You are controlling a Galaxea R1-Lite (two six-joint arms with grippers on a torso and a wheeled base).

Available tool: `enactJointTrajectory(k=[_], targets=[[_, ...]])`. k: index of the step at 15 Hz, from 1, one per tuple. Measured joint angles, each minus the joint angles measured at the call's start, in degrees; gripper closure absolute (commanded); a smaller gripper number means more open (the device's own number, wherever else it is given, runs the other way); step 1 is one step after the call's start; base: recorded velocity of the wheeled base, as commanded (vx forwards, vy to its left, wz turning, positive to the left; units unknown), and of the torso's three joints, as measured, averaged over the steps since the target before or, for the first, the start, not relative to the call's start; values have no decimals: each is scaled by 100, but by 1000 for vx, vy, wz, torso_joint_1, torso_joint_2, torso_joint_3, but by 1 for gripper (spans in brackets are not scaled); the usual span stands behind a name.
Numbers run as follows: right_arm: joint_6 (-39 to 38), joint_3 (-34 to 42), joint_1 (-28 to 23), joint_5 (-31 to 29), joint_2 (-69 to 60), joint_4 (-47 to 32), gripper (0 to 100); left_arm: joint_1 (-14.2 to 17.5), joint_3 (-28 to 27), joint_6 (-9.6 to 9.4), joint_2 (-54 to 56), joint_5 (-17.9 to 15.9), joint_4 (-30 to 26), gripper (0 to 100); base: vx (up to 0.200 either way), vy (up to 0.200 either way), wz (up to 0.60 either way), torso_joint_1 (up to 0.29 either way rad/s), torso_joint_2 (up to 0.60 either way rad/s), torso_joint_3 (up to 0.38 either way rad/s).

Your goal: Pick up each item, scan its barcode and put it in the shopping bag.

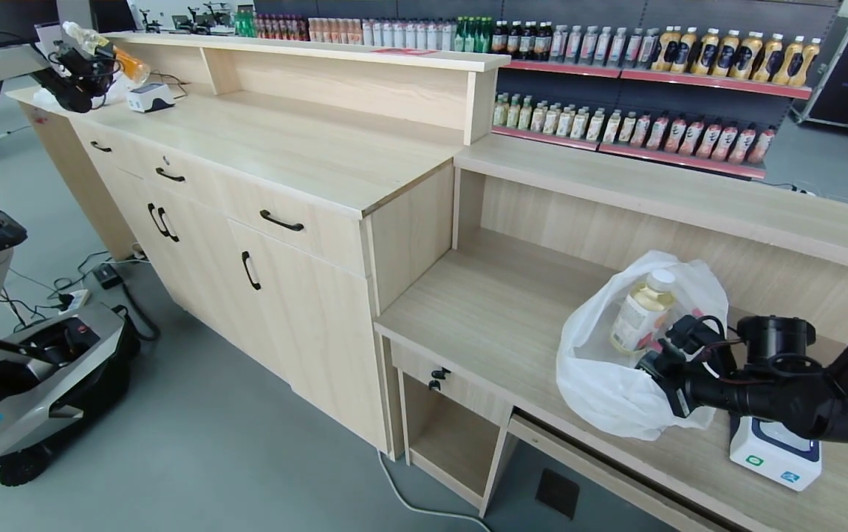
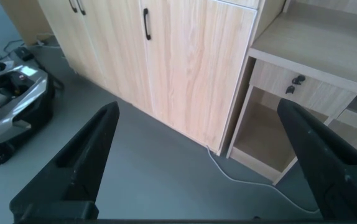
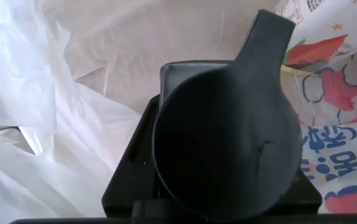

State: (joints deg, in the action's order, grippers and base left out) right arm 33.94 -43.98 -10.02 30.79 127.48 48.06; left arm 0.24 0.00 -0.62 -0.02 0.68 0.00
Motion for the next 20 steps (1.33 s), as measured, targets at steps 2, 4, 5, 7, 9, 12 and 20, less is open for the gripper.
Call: enactJointTrajectory(k=[2,4,5,7,9,12,20], targets=[[-2,0,-45,-11,39,2,0,-2,0,0,0,0,0,0,0,0,0,0,0,0],[-26,22,-83,-15,34,-21,0,-2,0,0,0,-2,0,0,0,0,0,0,0,0],[-116,24,-83,-12,11,-22,0,0,0,0,0,-2,0,0,0,0,0,0,0,0],[-391,24,-87,-6,-121,-27,0,2,0,-2,0,-2,0,0,0,0,0,0,0,0],[-644,50,-87,-4,-372,-57,0,0,0,-2,0,-2,0,0,0,0,0,0,0,0],[-753,135,-80,10,-1108,-319,0,-2,0,0,0,0,0,0,0,0,0,0,0,0],[-739,777,-516,-301,-3279,-523,0,2,0,0,0,0,0,0,0,0,-150,1,1,1]])
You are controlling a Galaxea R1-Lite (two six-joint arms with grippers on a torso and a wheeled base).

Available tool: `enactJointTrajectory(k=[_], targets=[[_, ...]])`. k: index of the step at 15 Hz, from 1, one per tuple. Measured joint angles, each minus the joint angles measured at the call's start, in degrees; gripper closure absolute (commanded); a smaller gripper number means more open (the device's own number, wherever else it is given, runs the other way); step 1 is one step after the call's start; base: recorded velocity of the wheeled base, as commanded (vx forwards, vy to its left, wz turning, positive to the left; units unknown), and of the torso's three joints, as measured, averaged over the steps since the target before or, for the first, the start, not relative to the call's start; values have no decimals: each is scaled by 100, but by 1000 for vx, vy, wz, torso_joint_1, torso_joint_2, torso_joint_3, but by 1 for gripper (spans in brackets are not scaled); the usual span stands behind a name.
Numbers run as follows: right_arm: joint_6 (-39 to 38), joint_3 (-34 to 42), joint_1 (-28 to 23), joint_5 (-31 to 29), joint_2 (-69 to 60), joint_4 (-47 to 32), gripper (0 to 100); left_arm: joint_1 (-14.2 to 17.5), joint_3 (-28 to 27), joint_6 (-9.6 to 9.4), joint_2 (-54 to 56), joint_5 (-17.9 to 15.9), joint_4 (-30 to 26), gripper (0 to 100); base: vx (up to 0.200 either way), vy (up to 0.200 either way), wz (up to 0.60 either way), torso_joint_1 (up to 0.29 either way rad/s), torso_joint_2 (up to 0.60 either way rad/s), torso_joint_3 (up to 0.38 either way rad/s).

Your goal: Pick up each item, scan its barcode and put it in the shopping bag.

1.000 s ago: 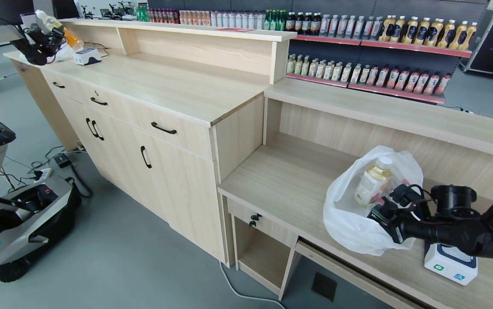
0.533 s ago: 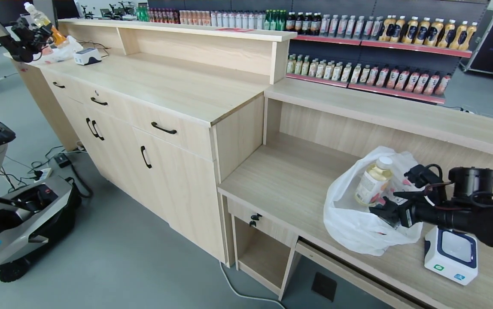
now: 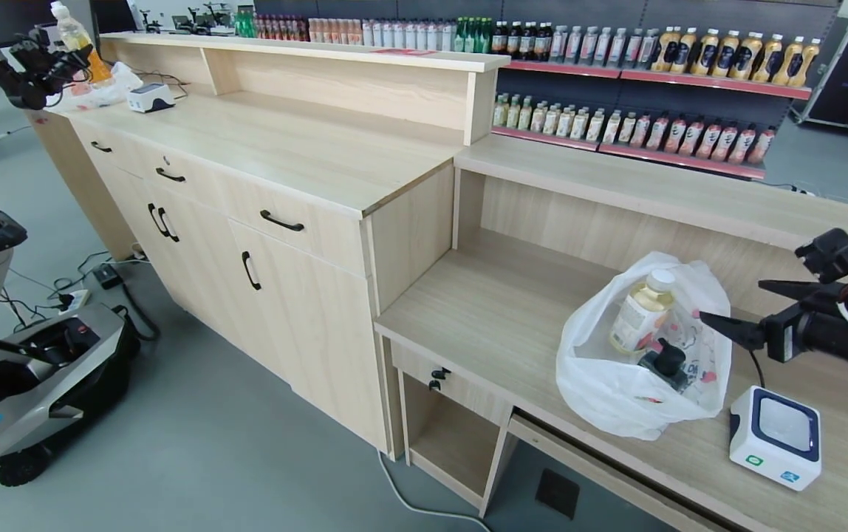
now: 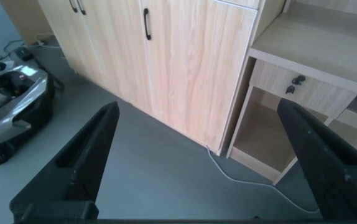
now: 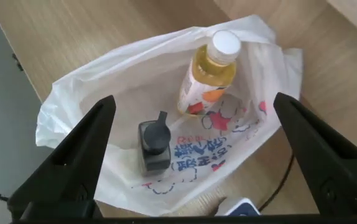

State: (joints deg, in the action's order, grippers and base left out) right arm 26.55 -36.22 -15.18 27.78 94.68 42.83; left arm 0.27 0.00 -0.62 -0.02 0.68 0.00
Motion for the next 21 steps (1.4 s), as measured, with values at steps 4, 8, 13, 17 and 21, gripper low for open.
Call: enactJointTrajectory(k=[4,8,13,17,21], targets=[[-657,69,-152,-986,-668,-10,0,0,0,0,0,0,0,0,0,0,-600,1,0,6],[-1114,205,-223,-1977,-1101,-156,0,0,0,0,0,-2,0,0,0,0,-600,7,4,2],[-2004,354,38,-3522,-1798,-1207,0,-2,0,-2,0,-2,0,0,0,0,-480,0,6,1],[-2904,814,518,-3895,-3027,-2343,0,-5,0,-2,0,0,0,0,0,0,0,0,0,0],[-3040,1362,820,-3654,-4863,-3673,0,-6,0,-2,0,0,0,0,0,0,0,0,0,0]])
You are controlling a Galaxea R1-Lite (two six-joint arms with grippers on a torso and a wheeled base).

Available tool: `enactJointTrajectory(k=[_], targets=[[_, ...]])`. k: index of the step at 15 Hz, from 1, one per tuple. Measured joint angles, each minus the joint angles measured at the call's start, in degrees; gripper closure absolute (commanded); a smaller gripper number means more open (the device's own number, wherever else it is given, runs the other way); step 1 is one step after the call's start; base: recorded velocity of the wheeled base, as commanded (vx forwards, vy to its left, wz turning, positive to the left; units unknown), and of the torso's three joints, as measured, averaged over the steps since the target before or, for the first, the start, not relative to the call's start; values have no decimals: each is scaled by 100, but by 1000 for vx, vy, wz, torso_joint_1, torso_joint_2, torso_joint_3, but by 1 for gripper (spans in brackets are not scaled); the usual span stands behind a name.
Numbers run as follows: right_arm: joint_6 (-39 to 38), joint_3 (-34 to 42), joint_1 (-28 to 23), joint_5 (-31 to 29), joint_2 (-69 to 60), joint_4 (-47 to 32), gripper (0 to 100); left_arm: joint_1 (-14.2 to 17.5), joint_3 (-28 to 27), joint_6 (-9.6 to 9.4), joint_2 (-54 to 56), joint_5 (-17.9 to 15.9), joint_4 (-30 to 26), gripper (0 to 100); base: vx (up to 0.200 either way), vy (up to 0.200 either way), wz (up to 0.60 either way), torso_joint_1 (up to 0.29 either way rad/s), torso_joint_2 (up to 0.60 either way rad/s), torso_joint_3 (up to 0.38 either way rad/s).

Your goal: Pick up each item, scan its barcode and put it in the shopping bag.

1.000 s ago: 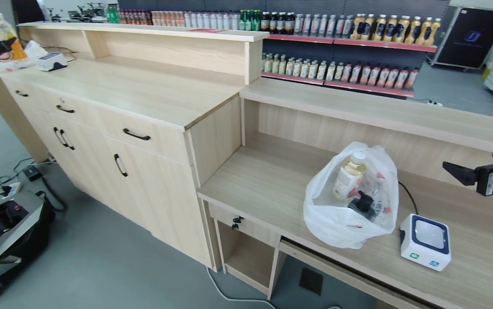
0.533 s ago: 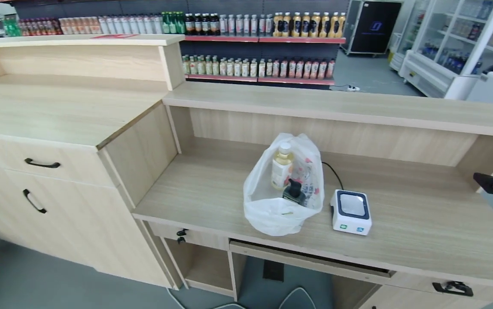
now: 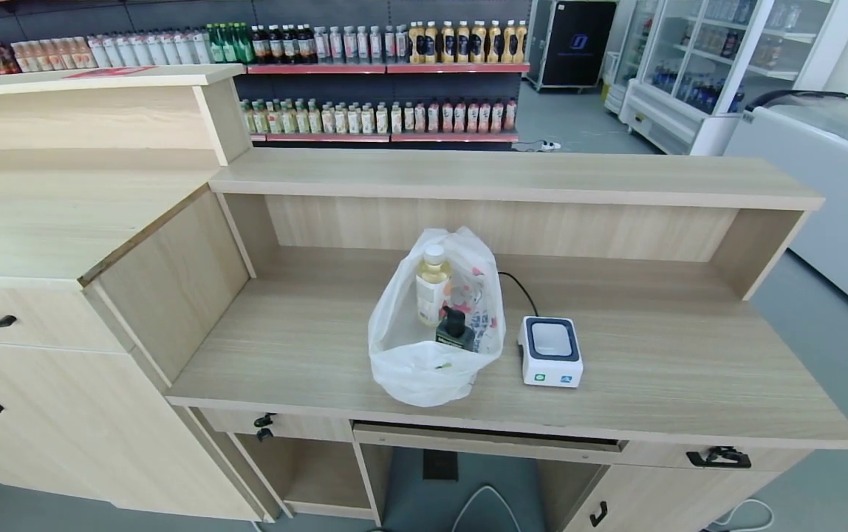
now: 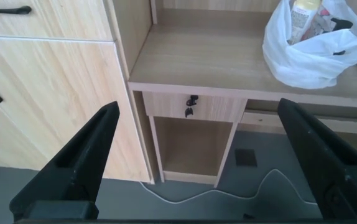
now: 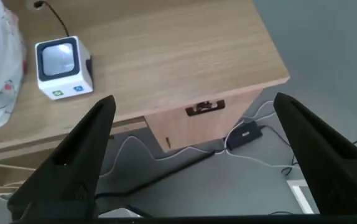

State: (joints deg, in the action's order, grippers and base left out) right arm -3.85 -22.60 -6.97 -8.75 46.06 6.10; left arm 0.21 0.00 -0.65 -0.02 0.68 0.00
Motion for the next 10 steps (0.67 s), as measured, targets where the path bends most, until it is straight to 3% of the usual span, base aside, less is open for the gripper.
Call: enactJointTrajectory(k=[5,10], targets=[[154,1036,138,553,-2643,-808,0,1,0,0,0,-2,0,0,0,0,0,0,0,0],[246,2021,227,880,-3892,-669,0,6,0,2,0,0,0,0,0,0,0,0,0,0]])
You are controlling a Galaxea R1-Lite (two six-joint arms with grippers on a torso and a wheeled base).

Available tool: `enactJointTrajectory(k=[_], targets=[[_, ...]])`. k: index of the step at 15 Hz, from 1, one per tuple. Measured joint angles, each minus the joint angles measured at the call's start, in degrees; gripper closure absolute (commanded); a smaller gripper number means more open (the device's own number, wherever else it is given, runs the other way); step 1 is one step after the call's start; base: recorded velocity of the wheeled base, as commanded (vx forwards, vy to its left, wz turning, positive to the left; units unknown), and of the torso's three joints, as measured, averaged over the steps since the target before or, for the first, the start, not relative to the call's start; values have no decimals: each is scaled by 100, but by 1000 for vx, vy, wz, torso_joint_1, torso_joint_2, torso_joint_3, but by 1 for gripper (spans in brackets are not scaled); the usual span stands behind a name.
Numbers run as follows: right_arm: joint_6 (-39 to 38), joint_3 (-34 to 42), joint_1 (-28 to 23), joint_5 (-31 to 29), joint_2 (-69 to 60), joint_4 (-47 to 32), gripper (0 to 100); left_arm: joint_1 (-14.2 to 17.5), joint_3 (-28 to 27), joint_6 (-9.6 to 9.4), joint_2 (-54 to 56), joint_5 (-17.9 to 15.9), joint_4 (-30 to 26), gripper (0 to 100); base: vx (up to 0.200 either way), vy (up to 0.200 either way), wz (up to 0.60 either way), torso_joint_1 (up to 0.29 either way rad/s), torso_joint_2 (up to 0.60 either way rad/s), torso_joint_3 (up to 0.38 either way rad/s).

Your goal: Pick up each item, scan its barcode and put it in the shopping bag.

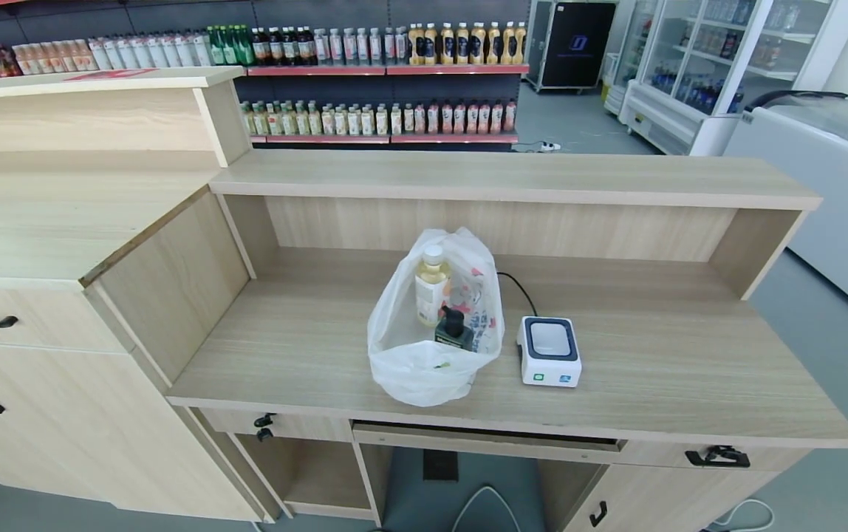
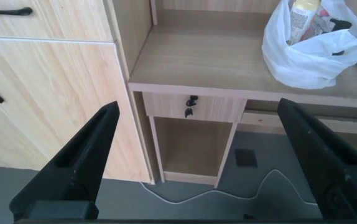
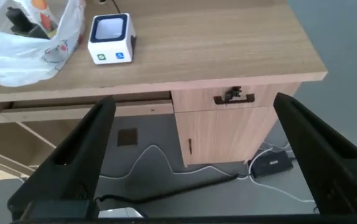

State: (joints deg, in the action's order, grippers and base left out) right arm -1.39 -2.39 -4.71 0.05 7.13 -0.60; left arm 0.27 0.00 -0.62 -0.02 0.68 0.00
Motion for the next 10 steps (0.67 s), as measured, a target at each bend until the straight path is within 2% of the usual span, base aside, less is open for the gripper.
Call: enactJointTrajectory(k=[4,10], targets=[[-195,171,28,79,-157,157,0,-5,0,0,0,-2,0,0,0,0,0,0,0,0],[-321,199,478,266,-588,172,0,-2,0,0,0,-2,0,0,0,0,0,0,0,0]])
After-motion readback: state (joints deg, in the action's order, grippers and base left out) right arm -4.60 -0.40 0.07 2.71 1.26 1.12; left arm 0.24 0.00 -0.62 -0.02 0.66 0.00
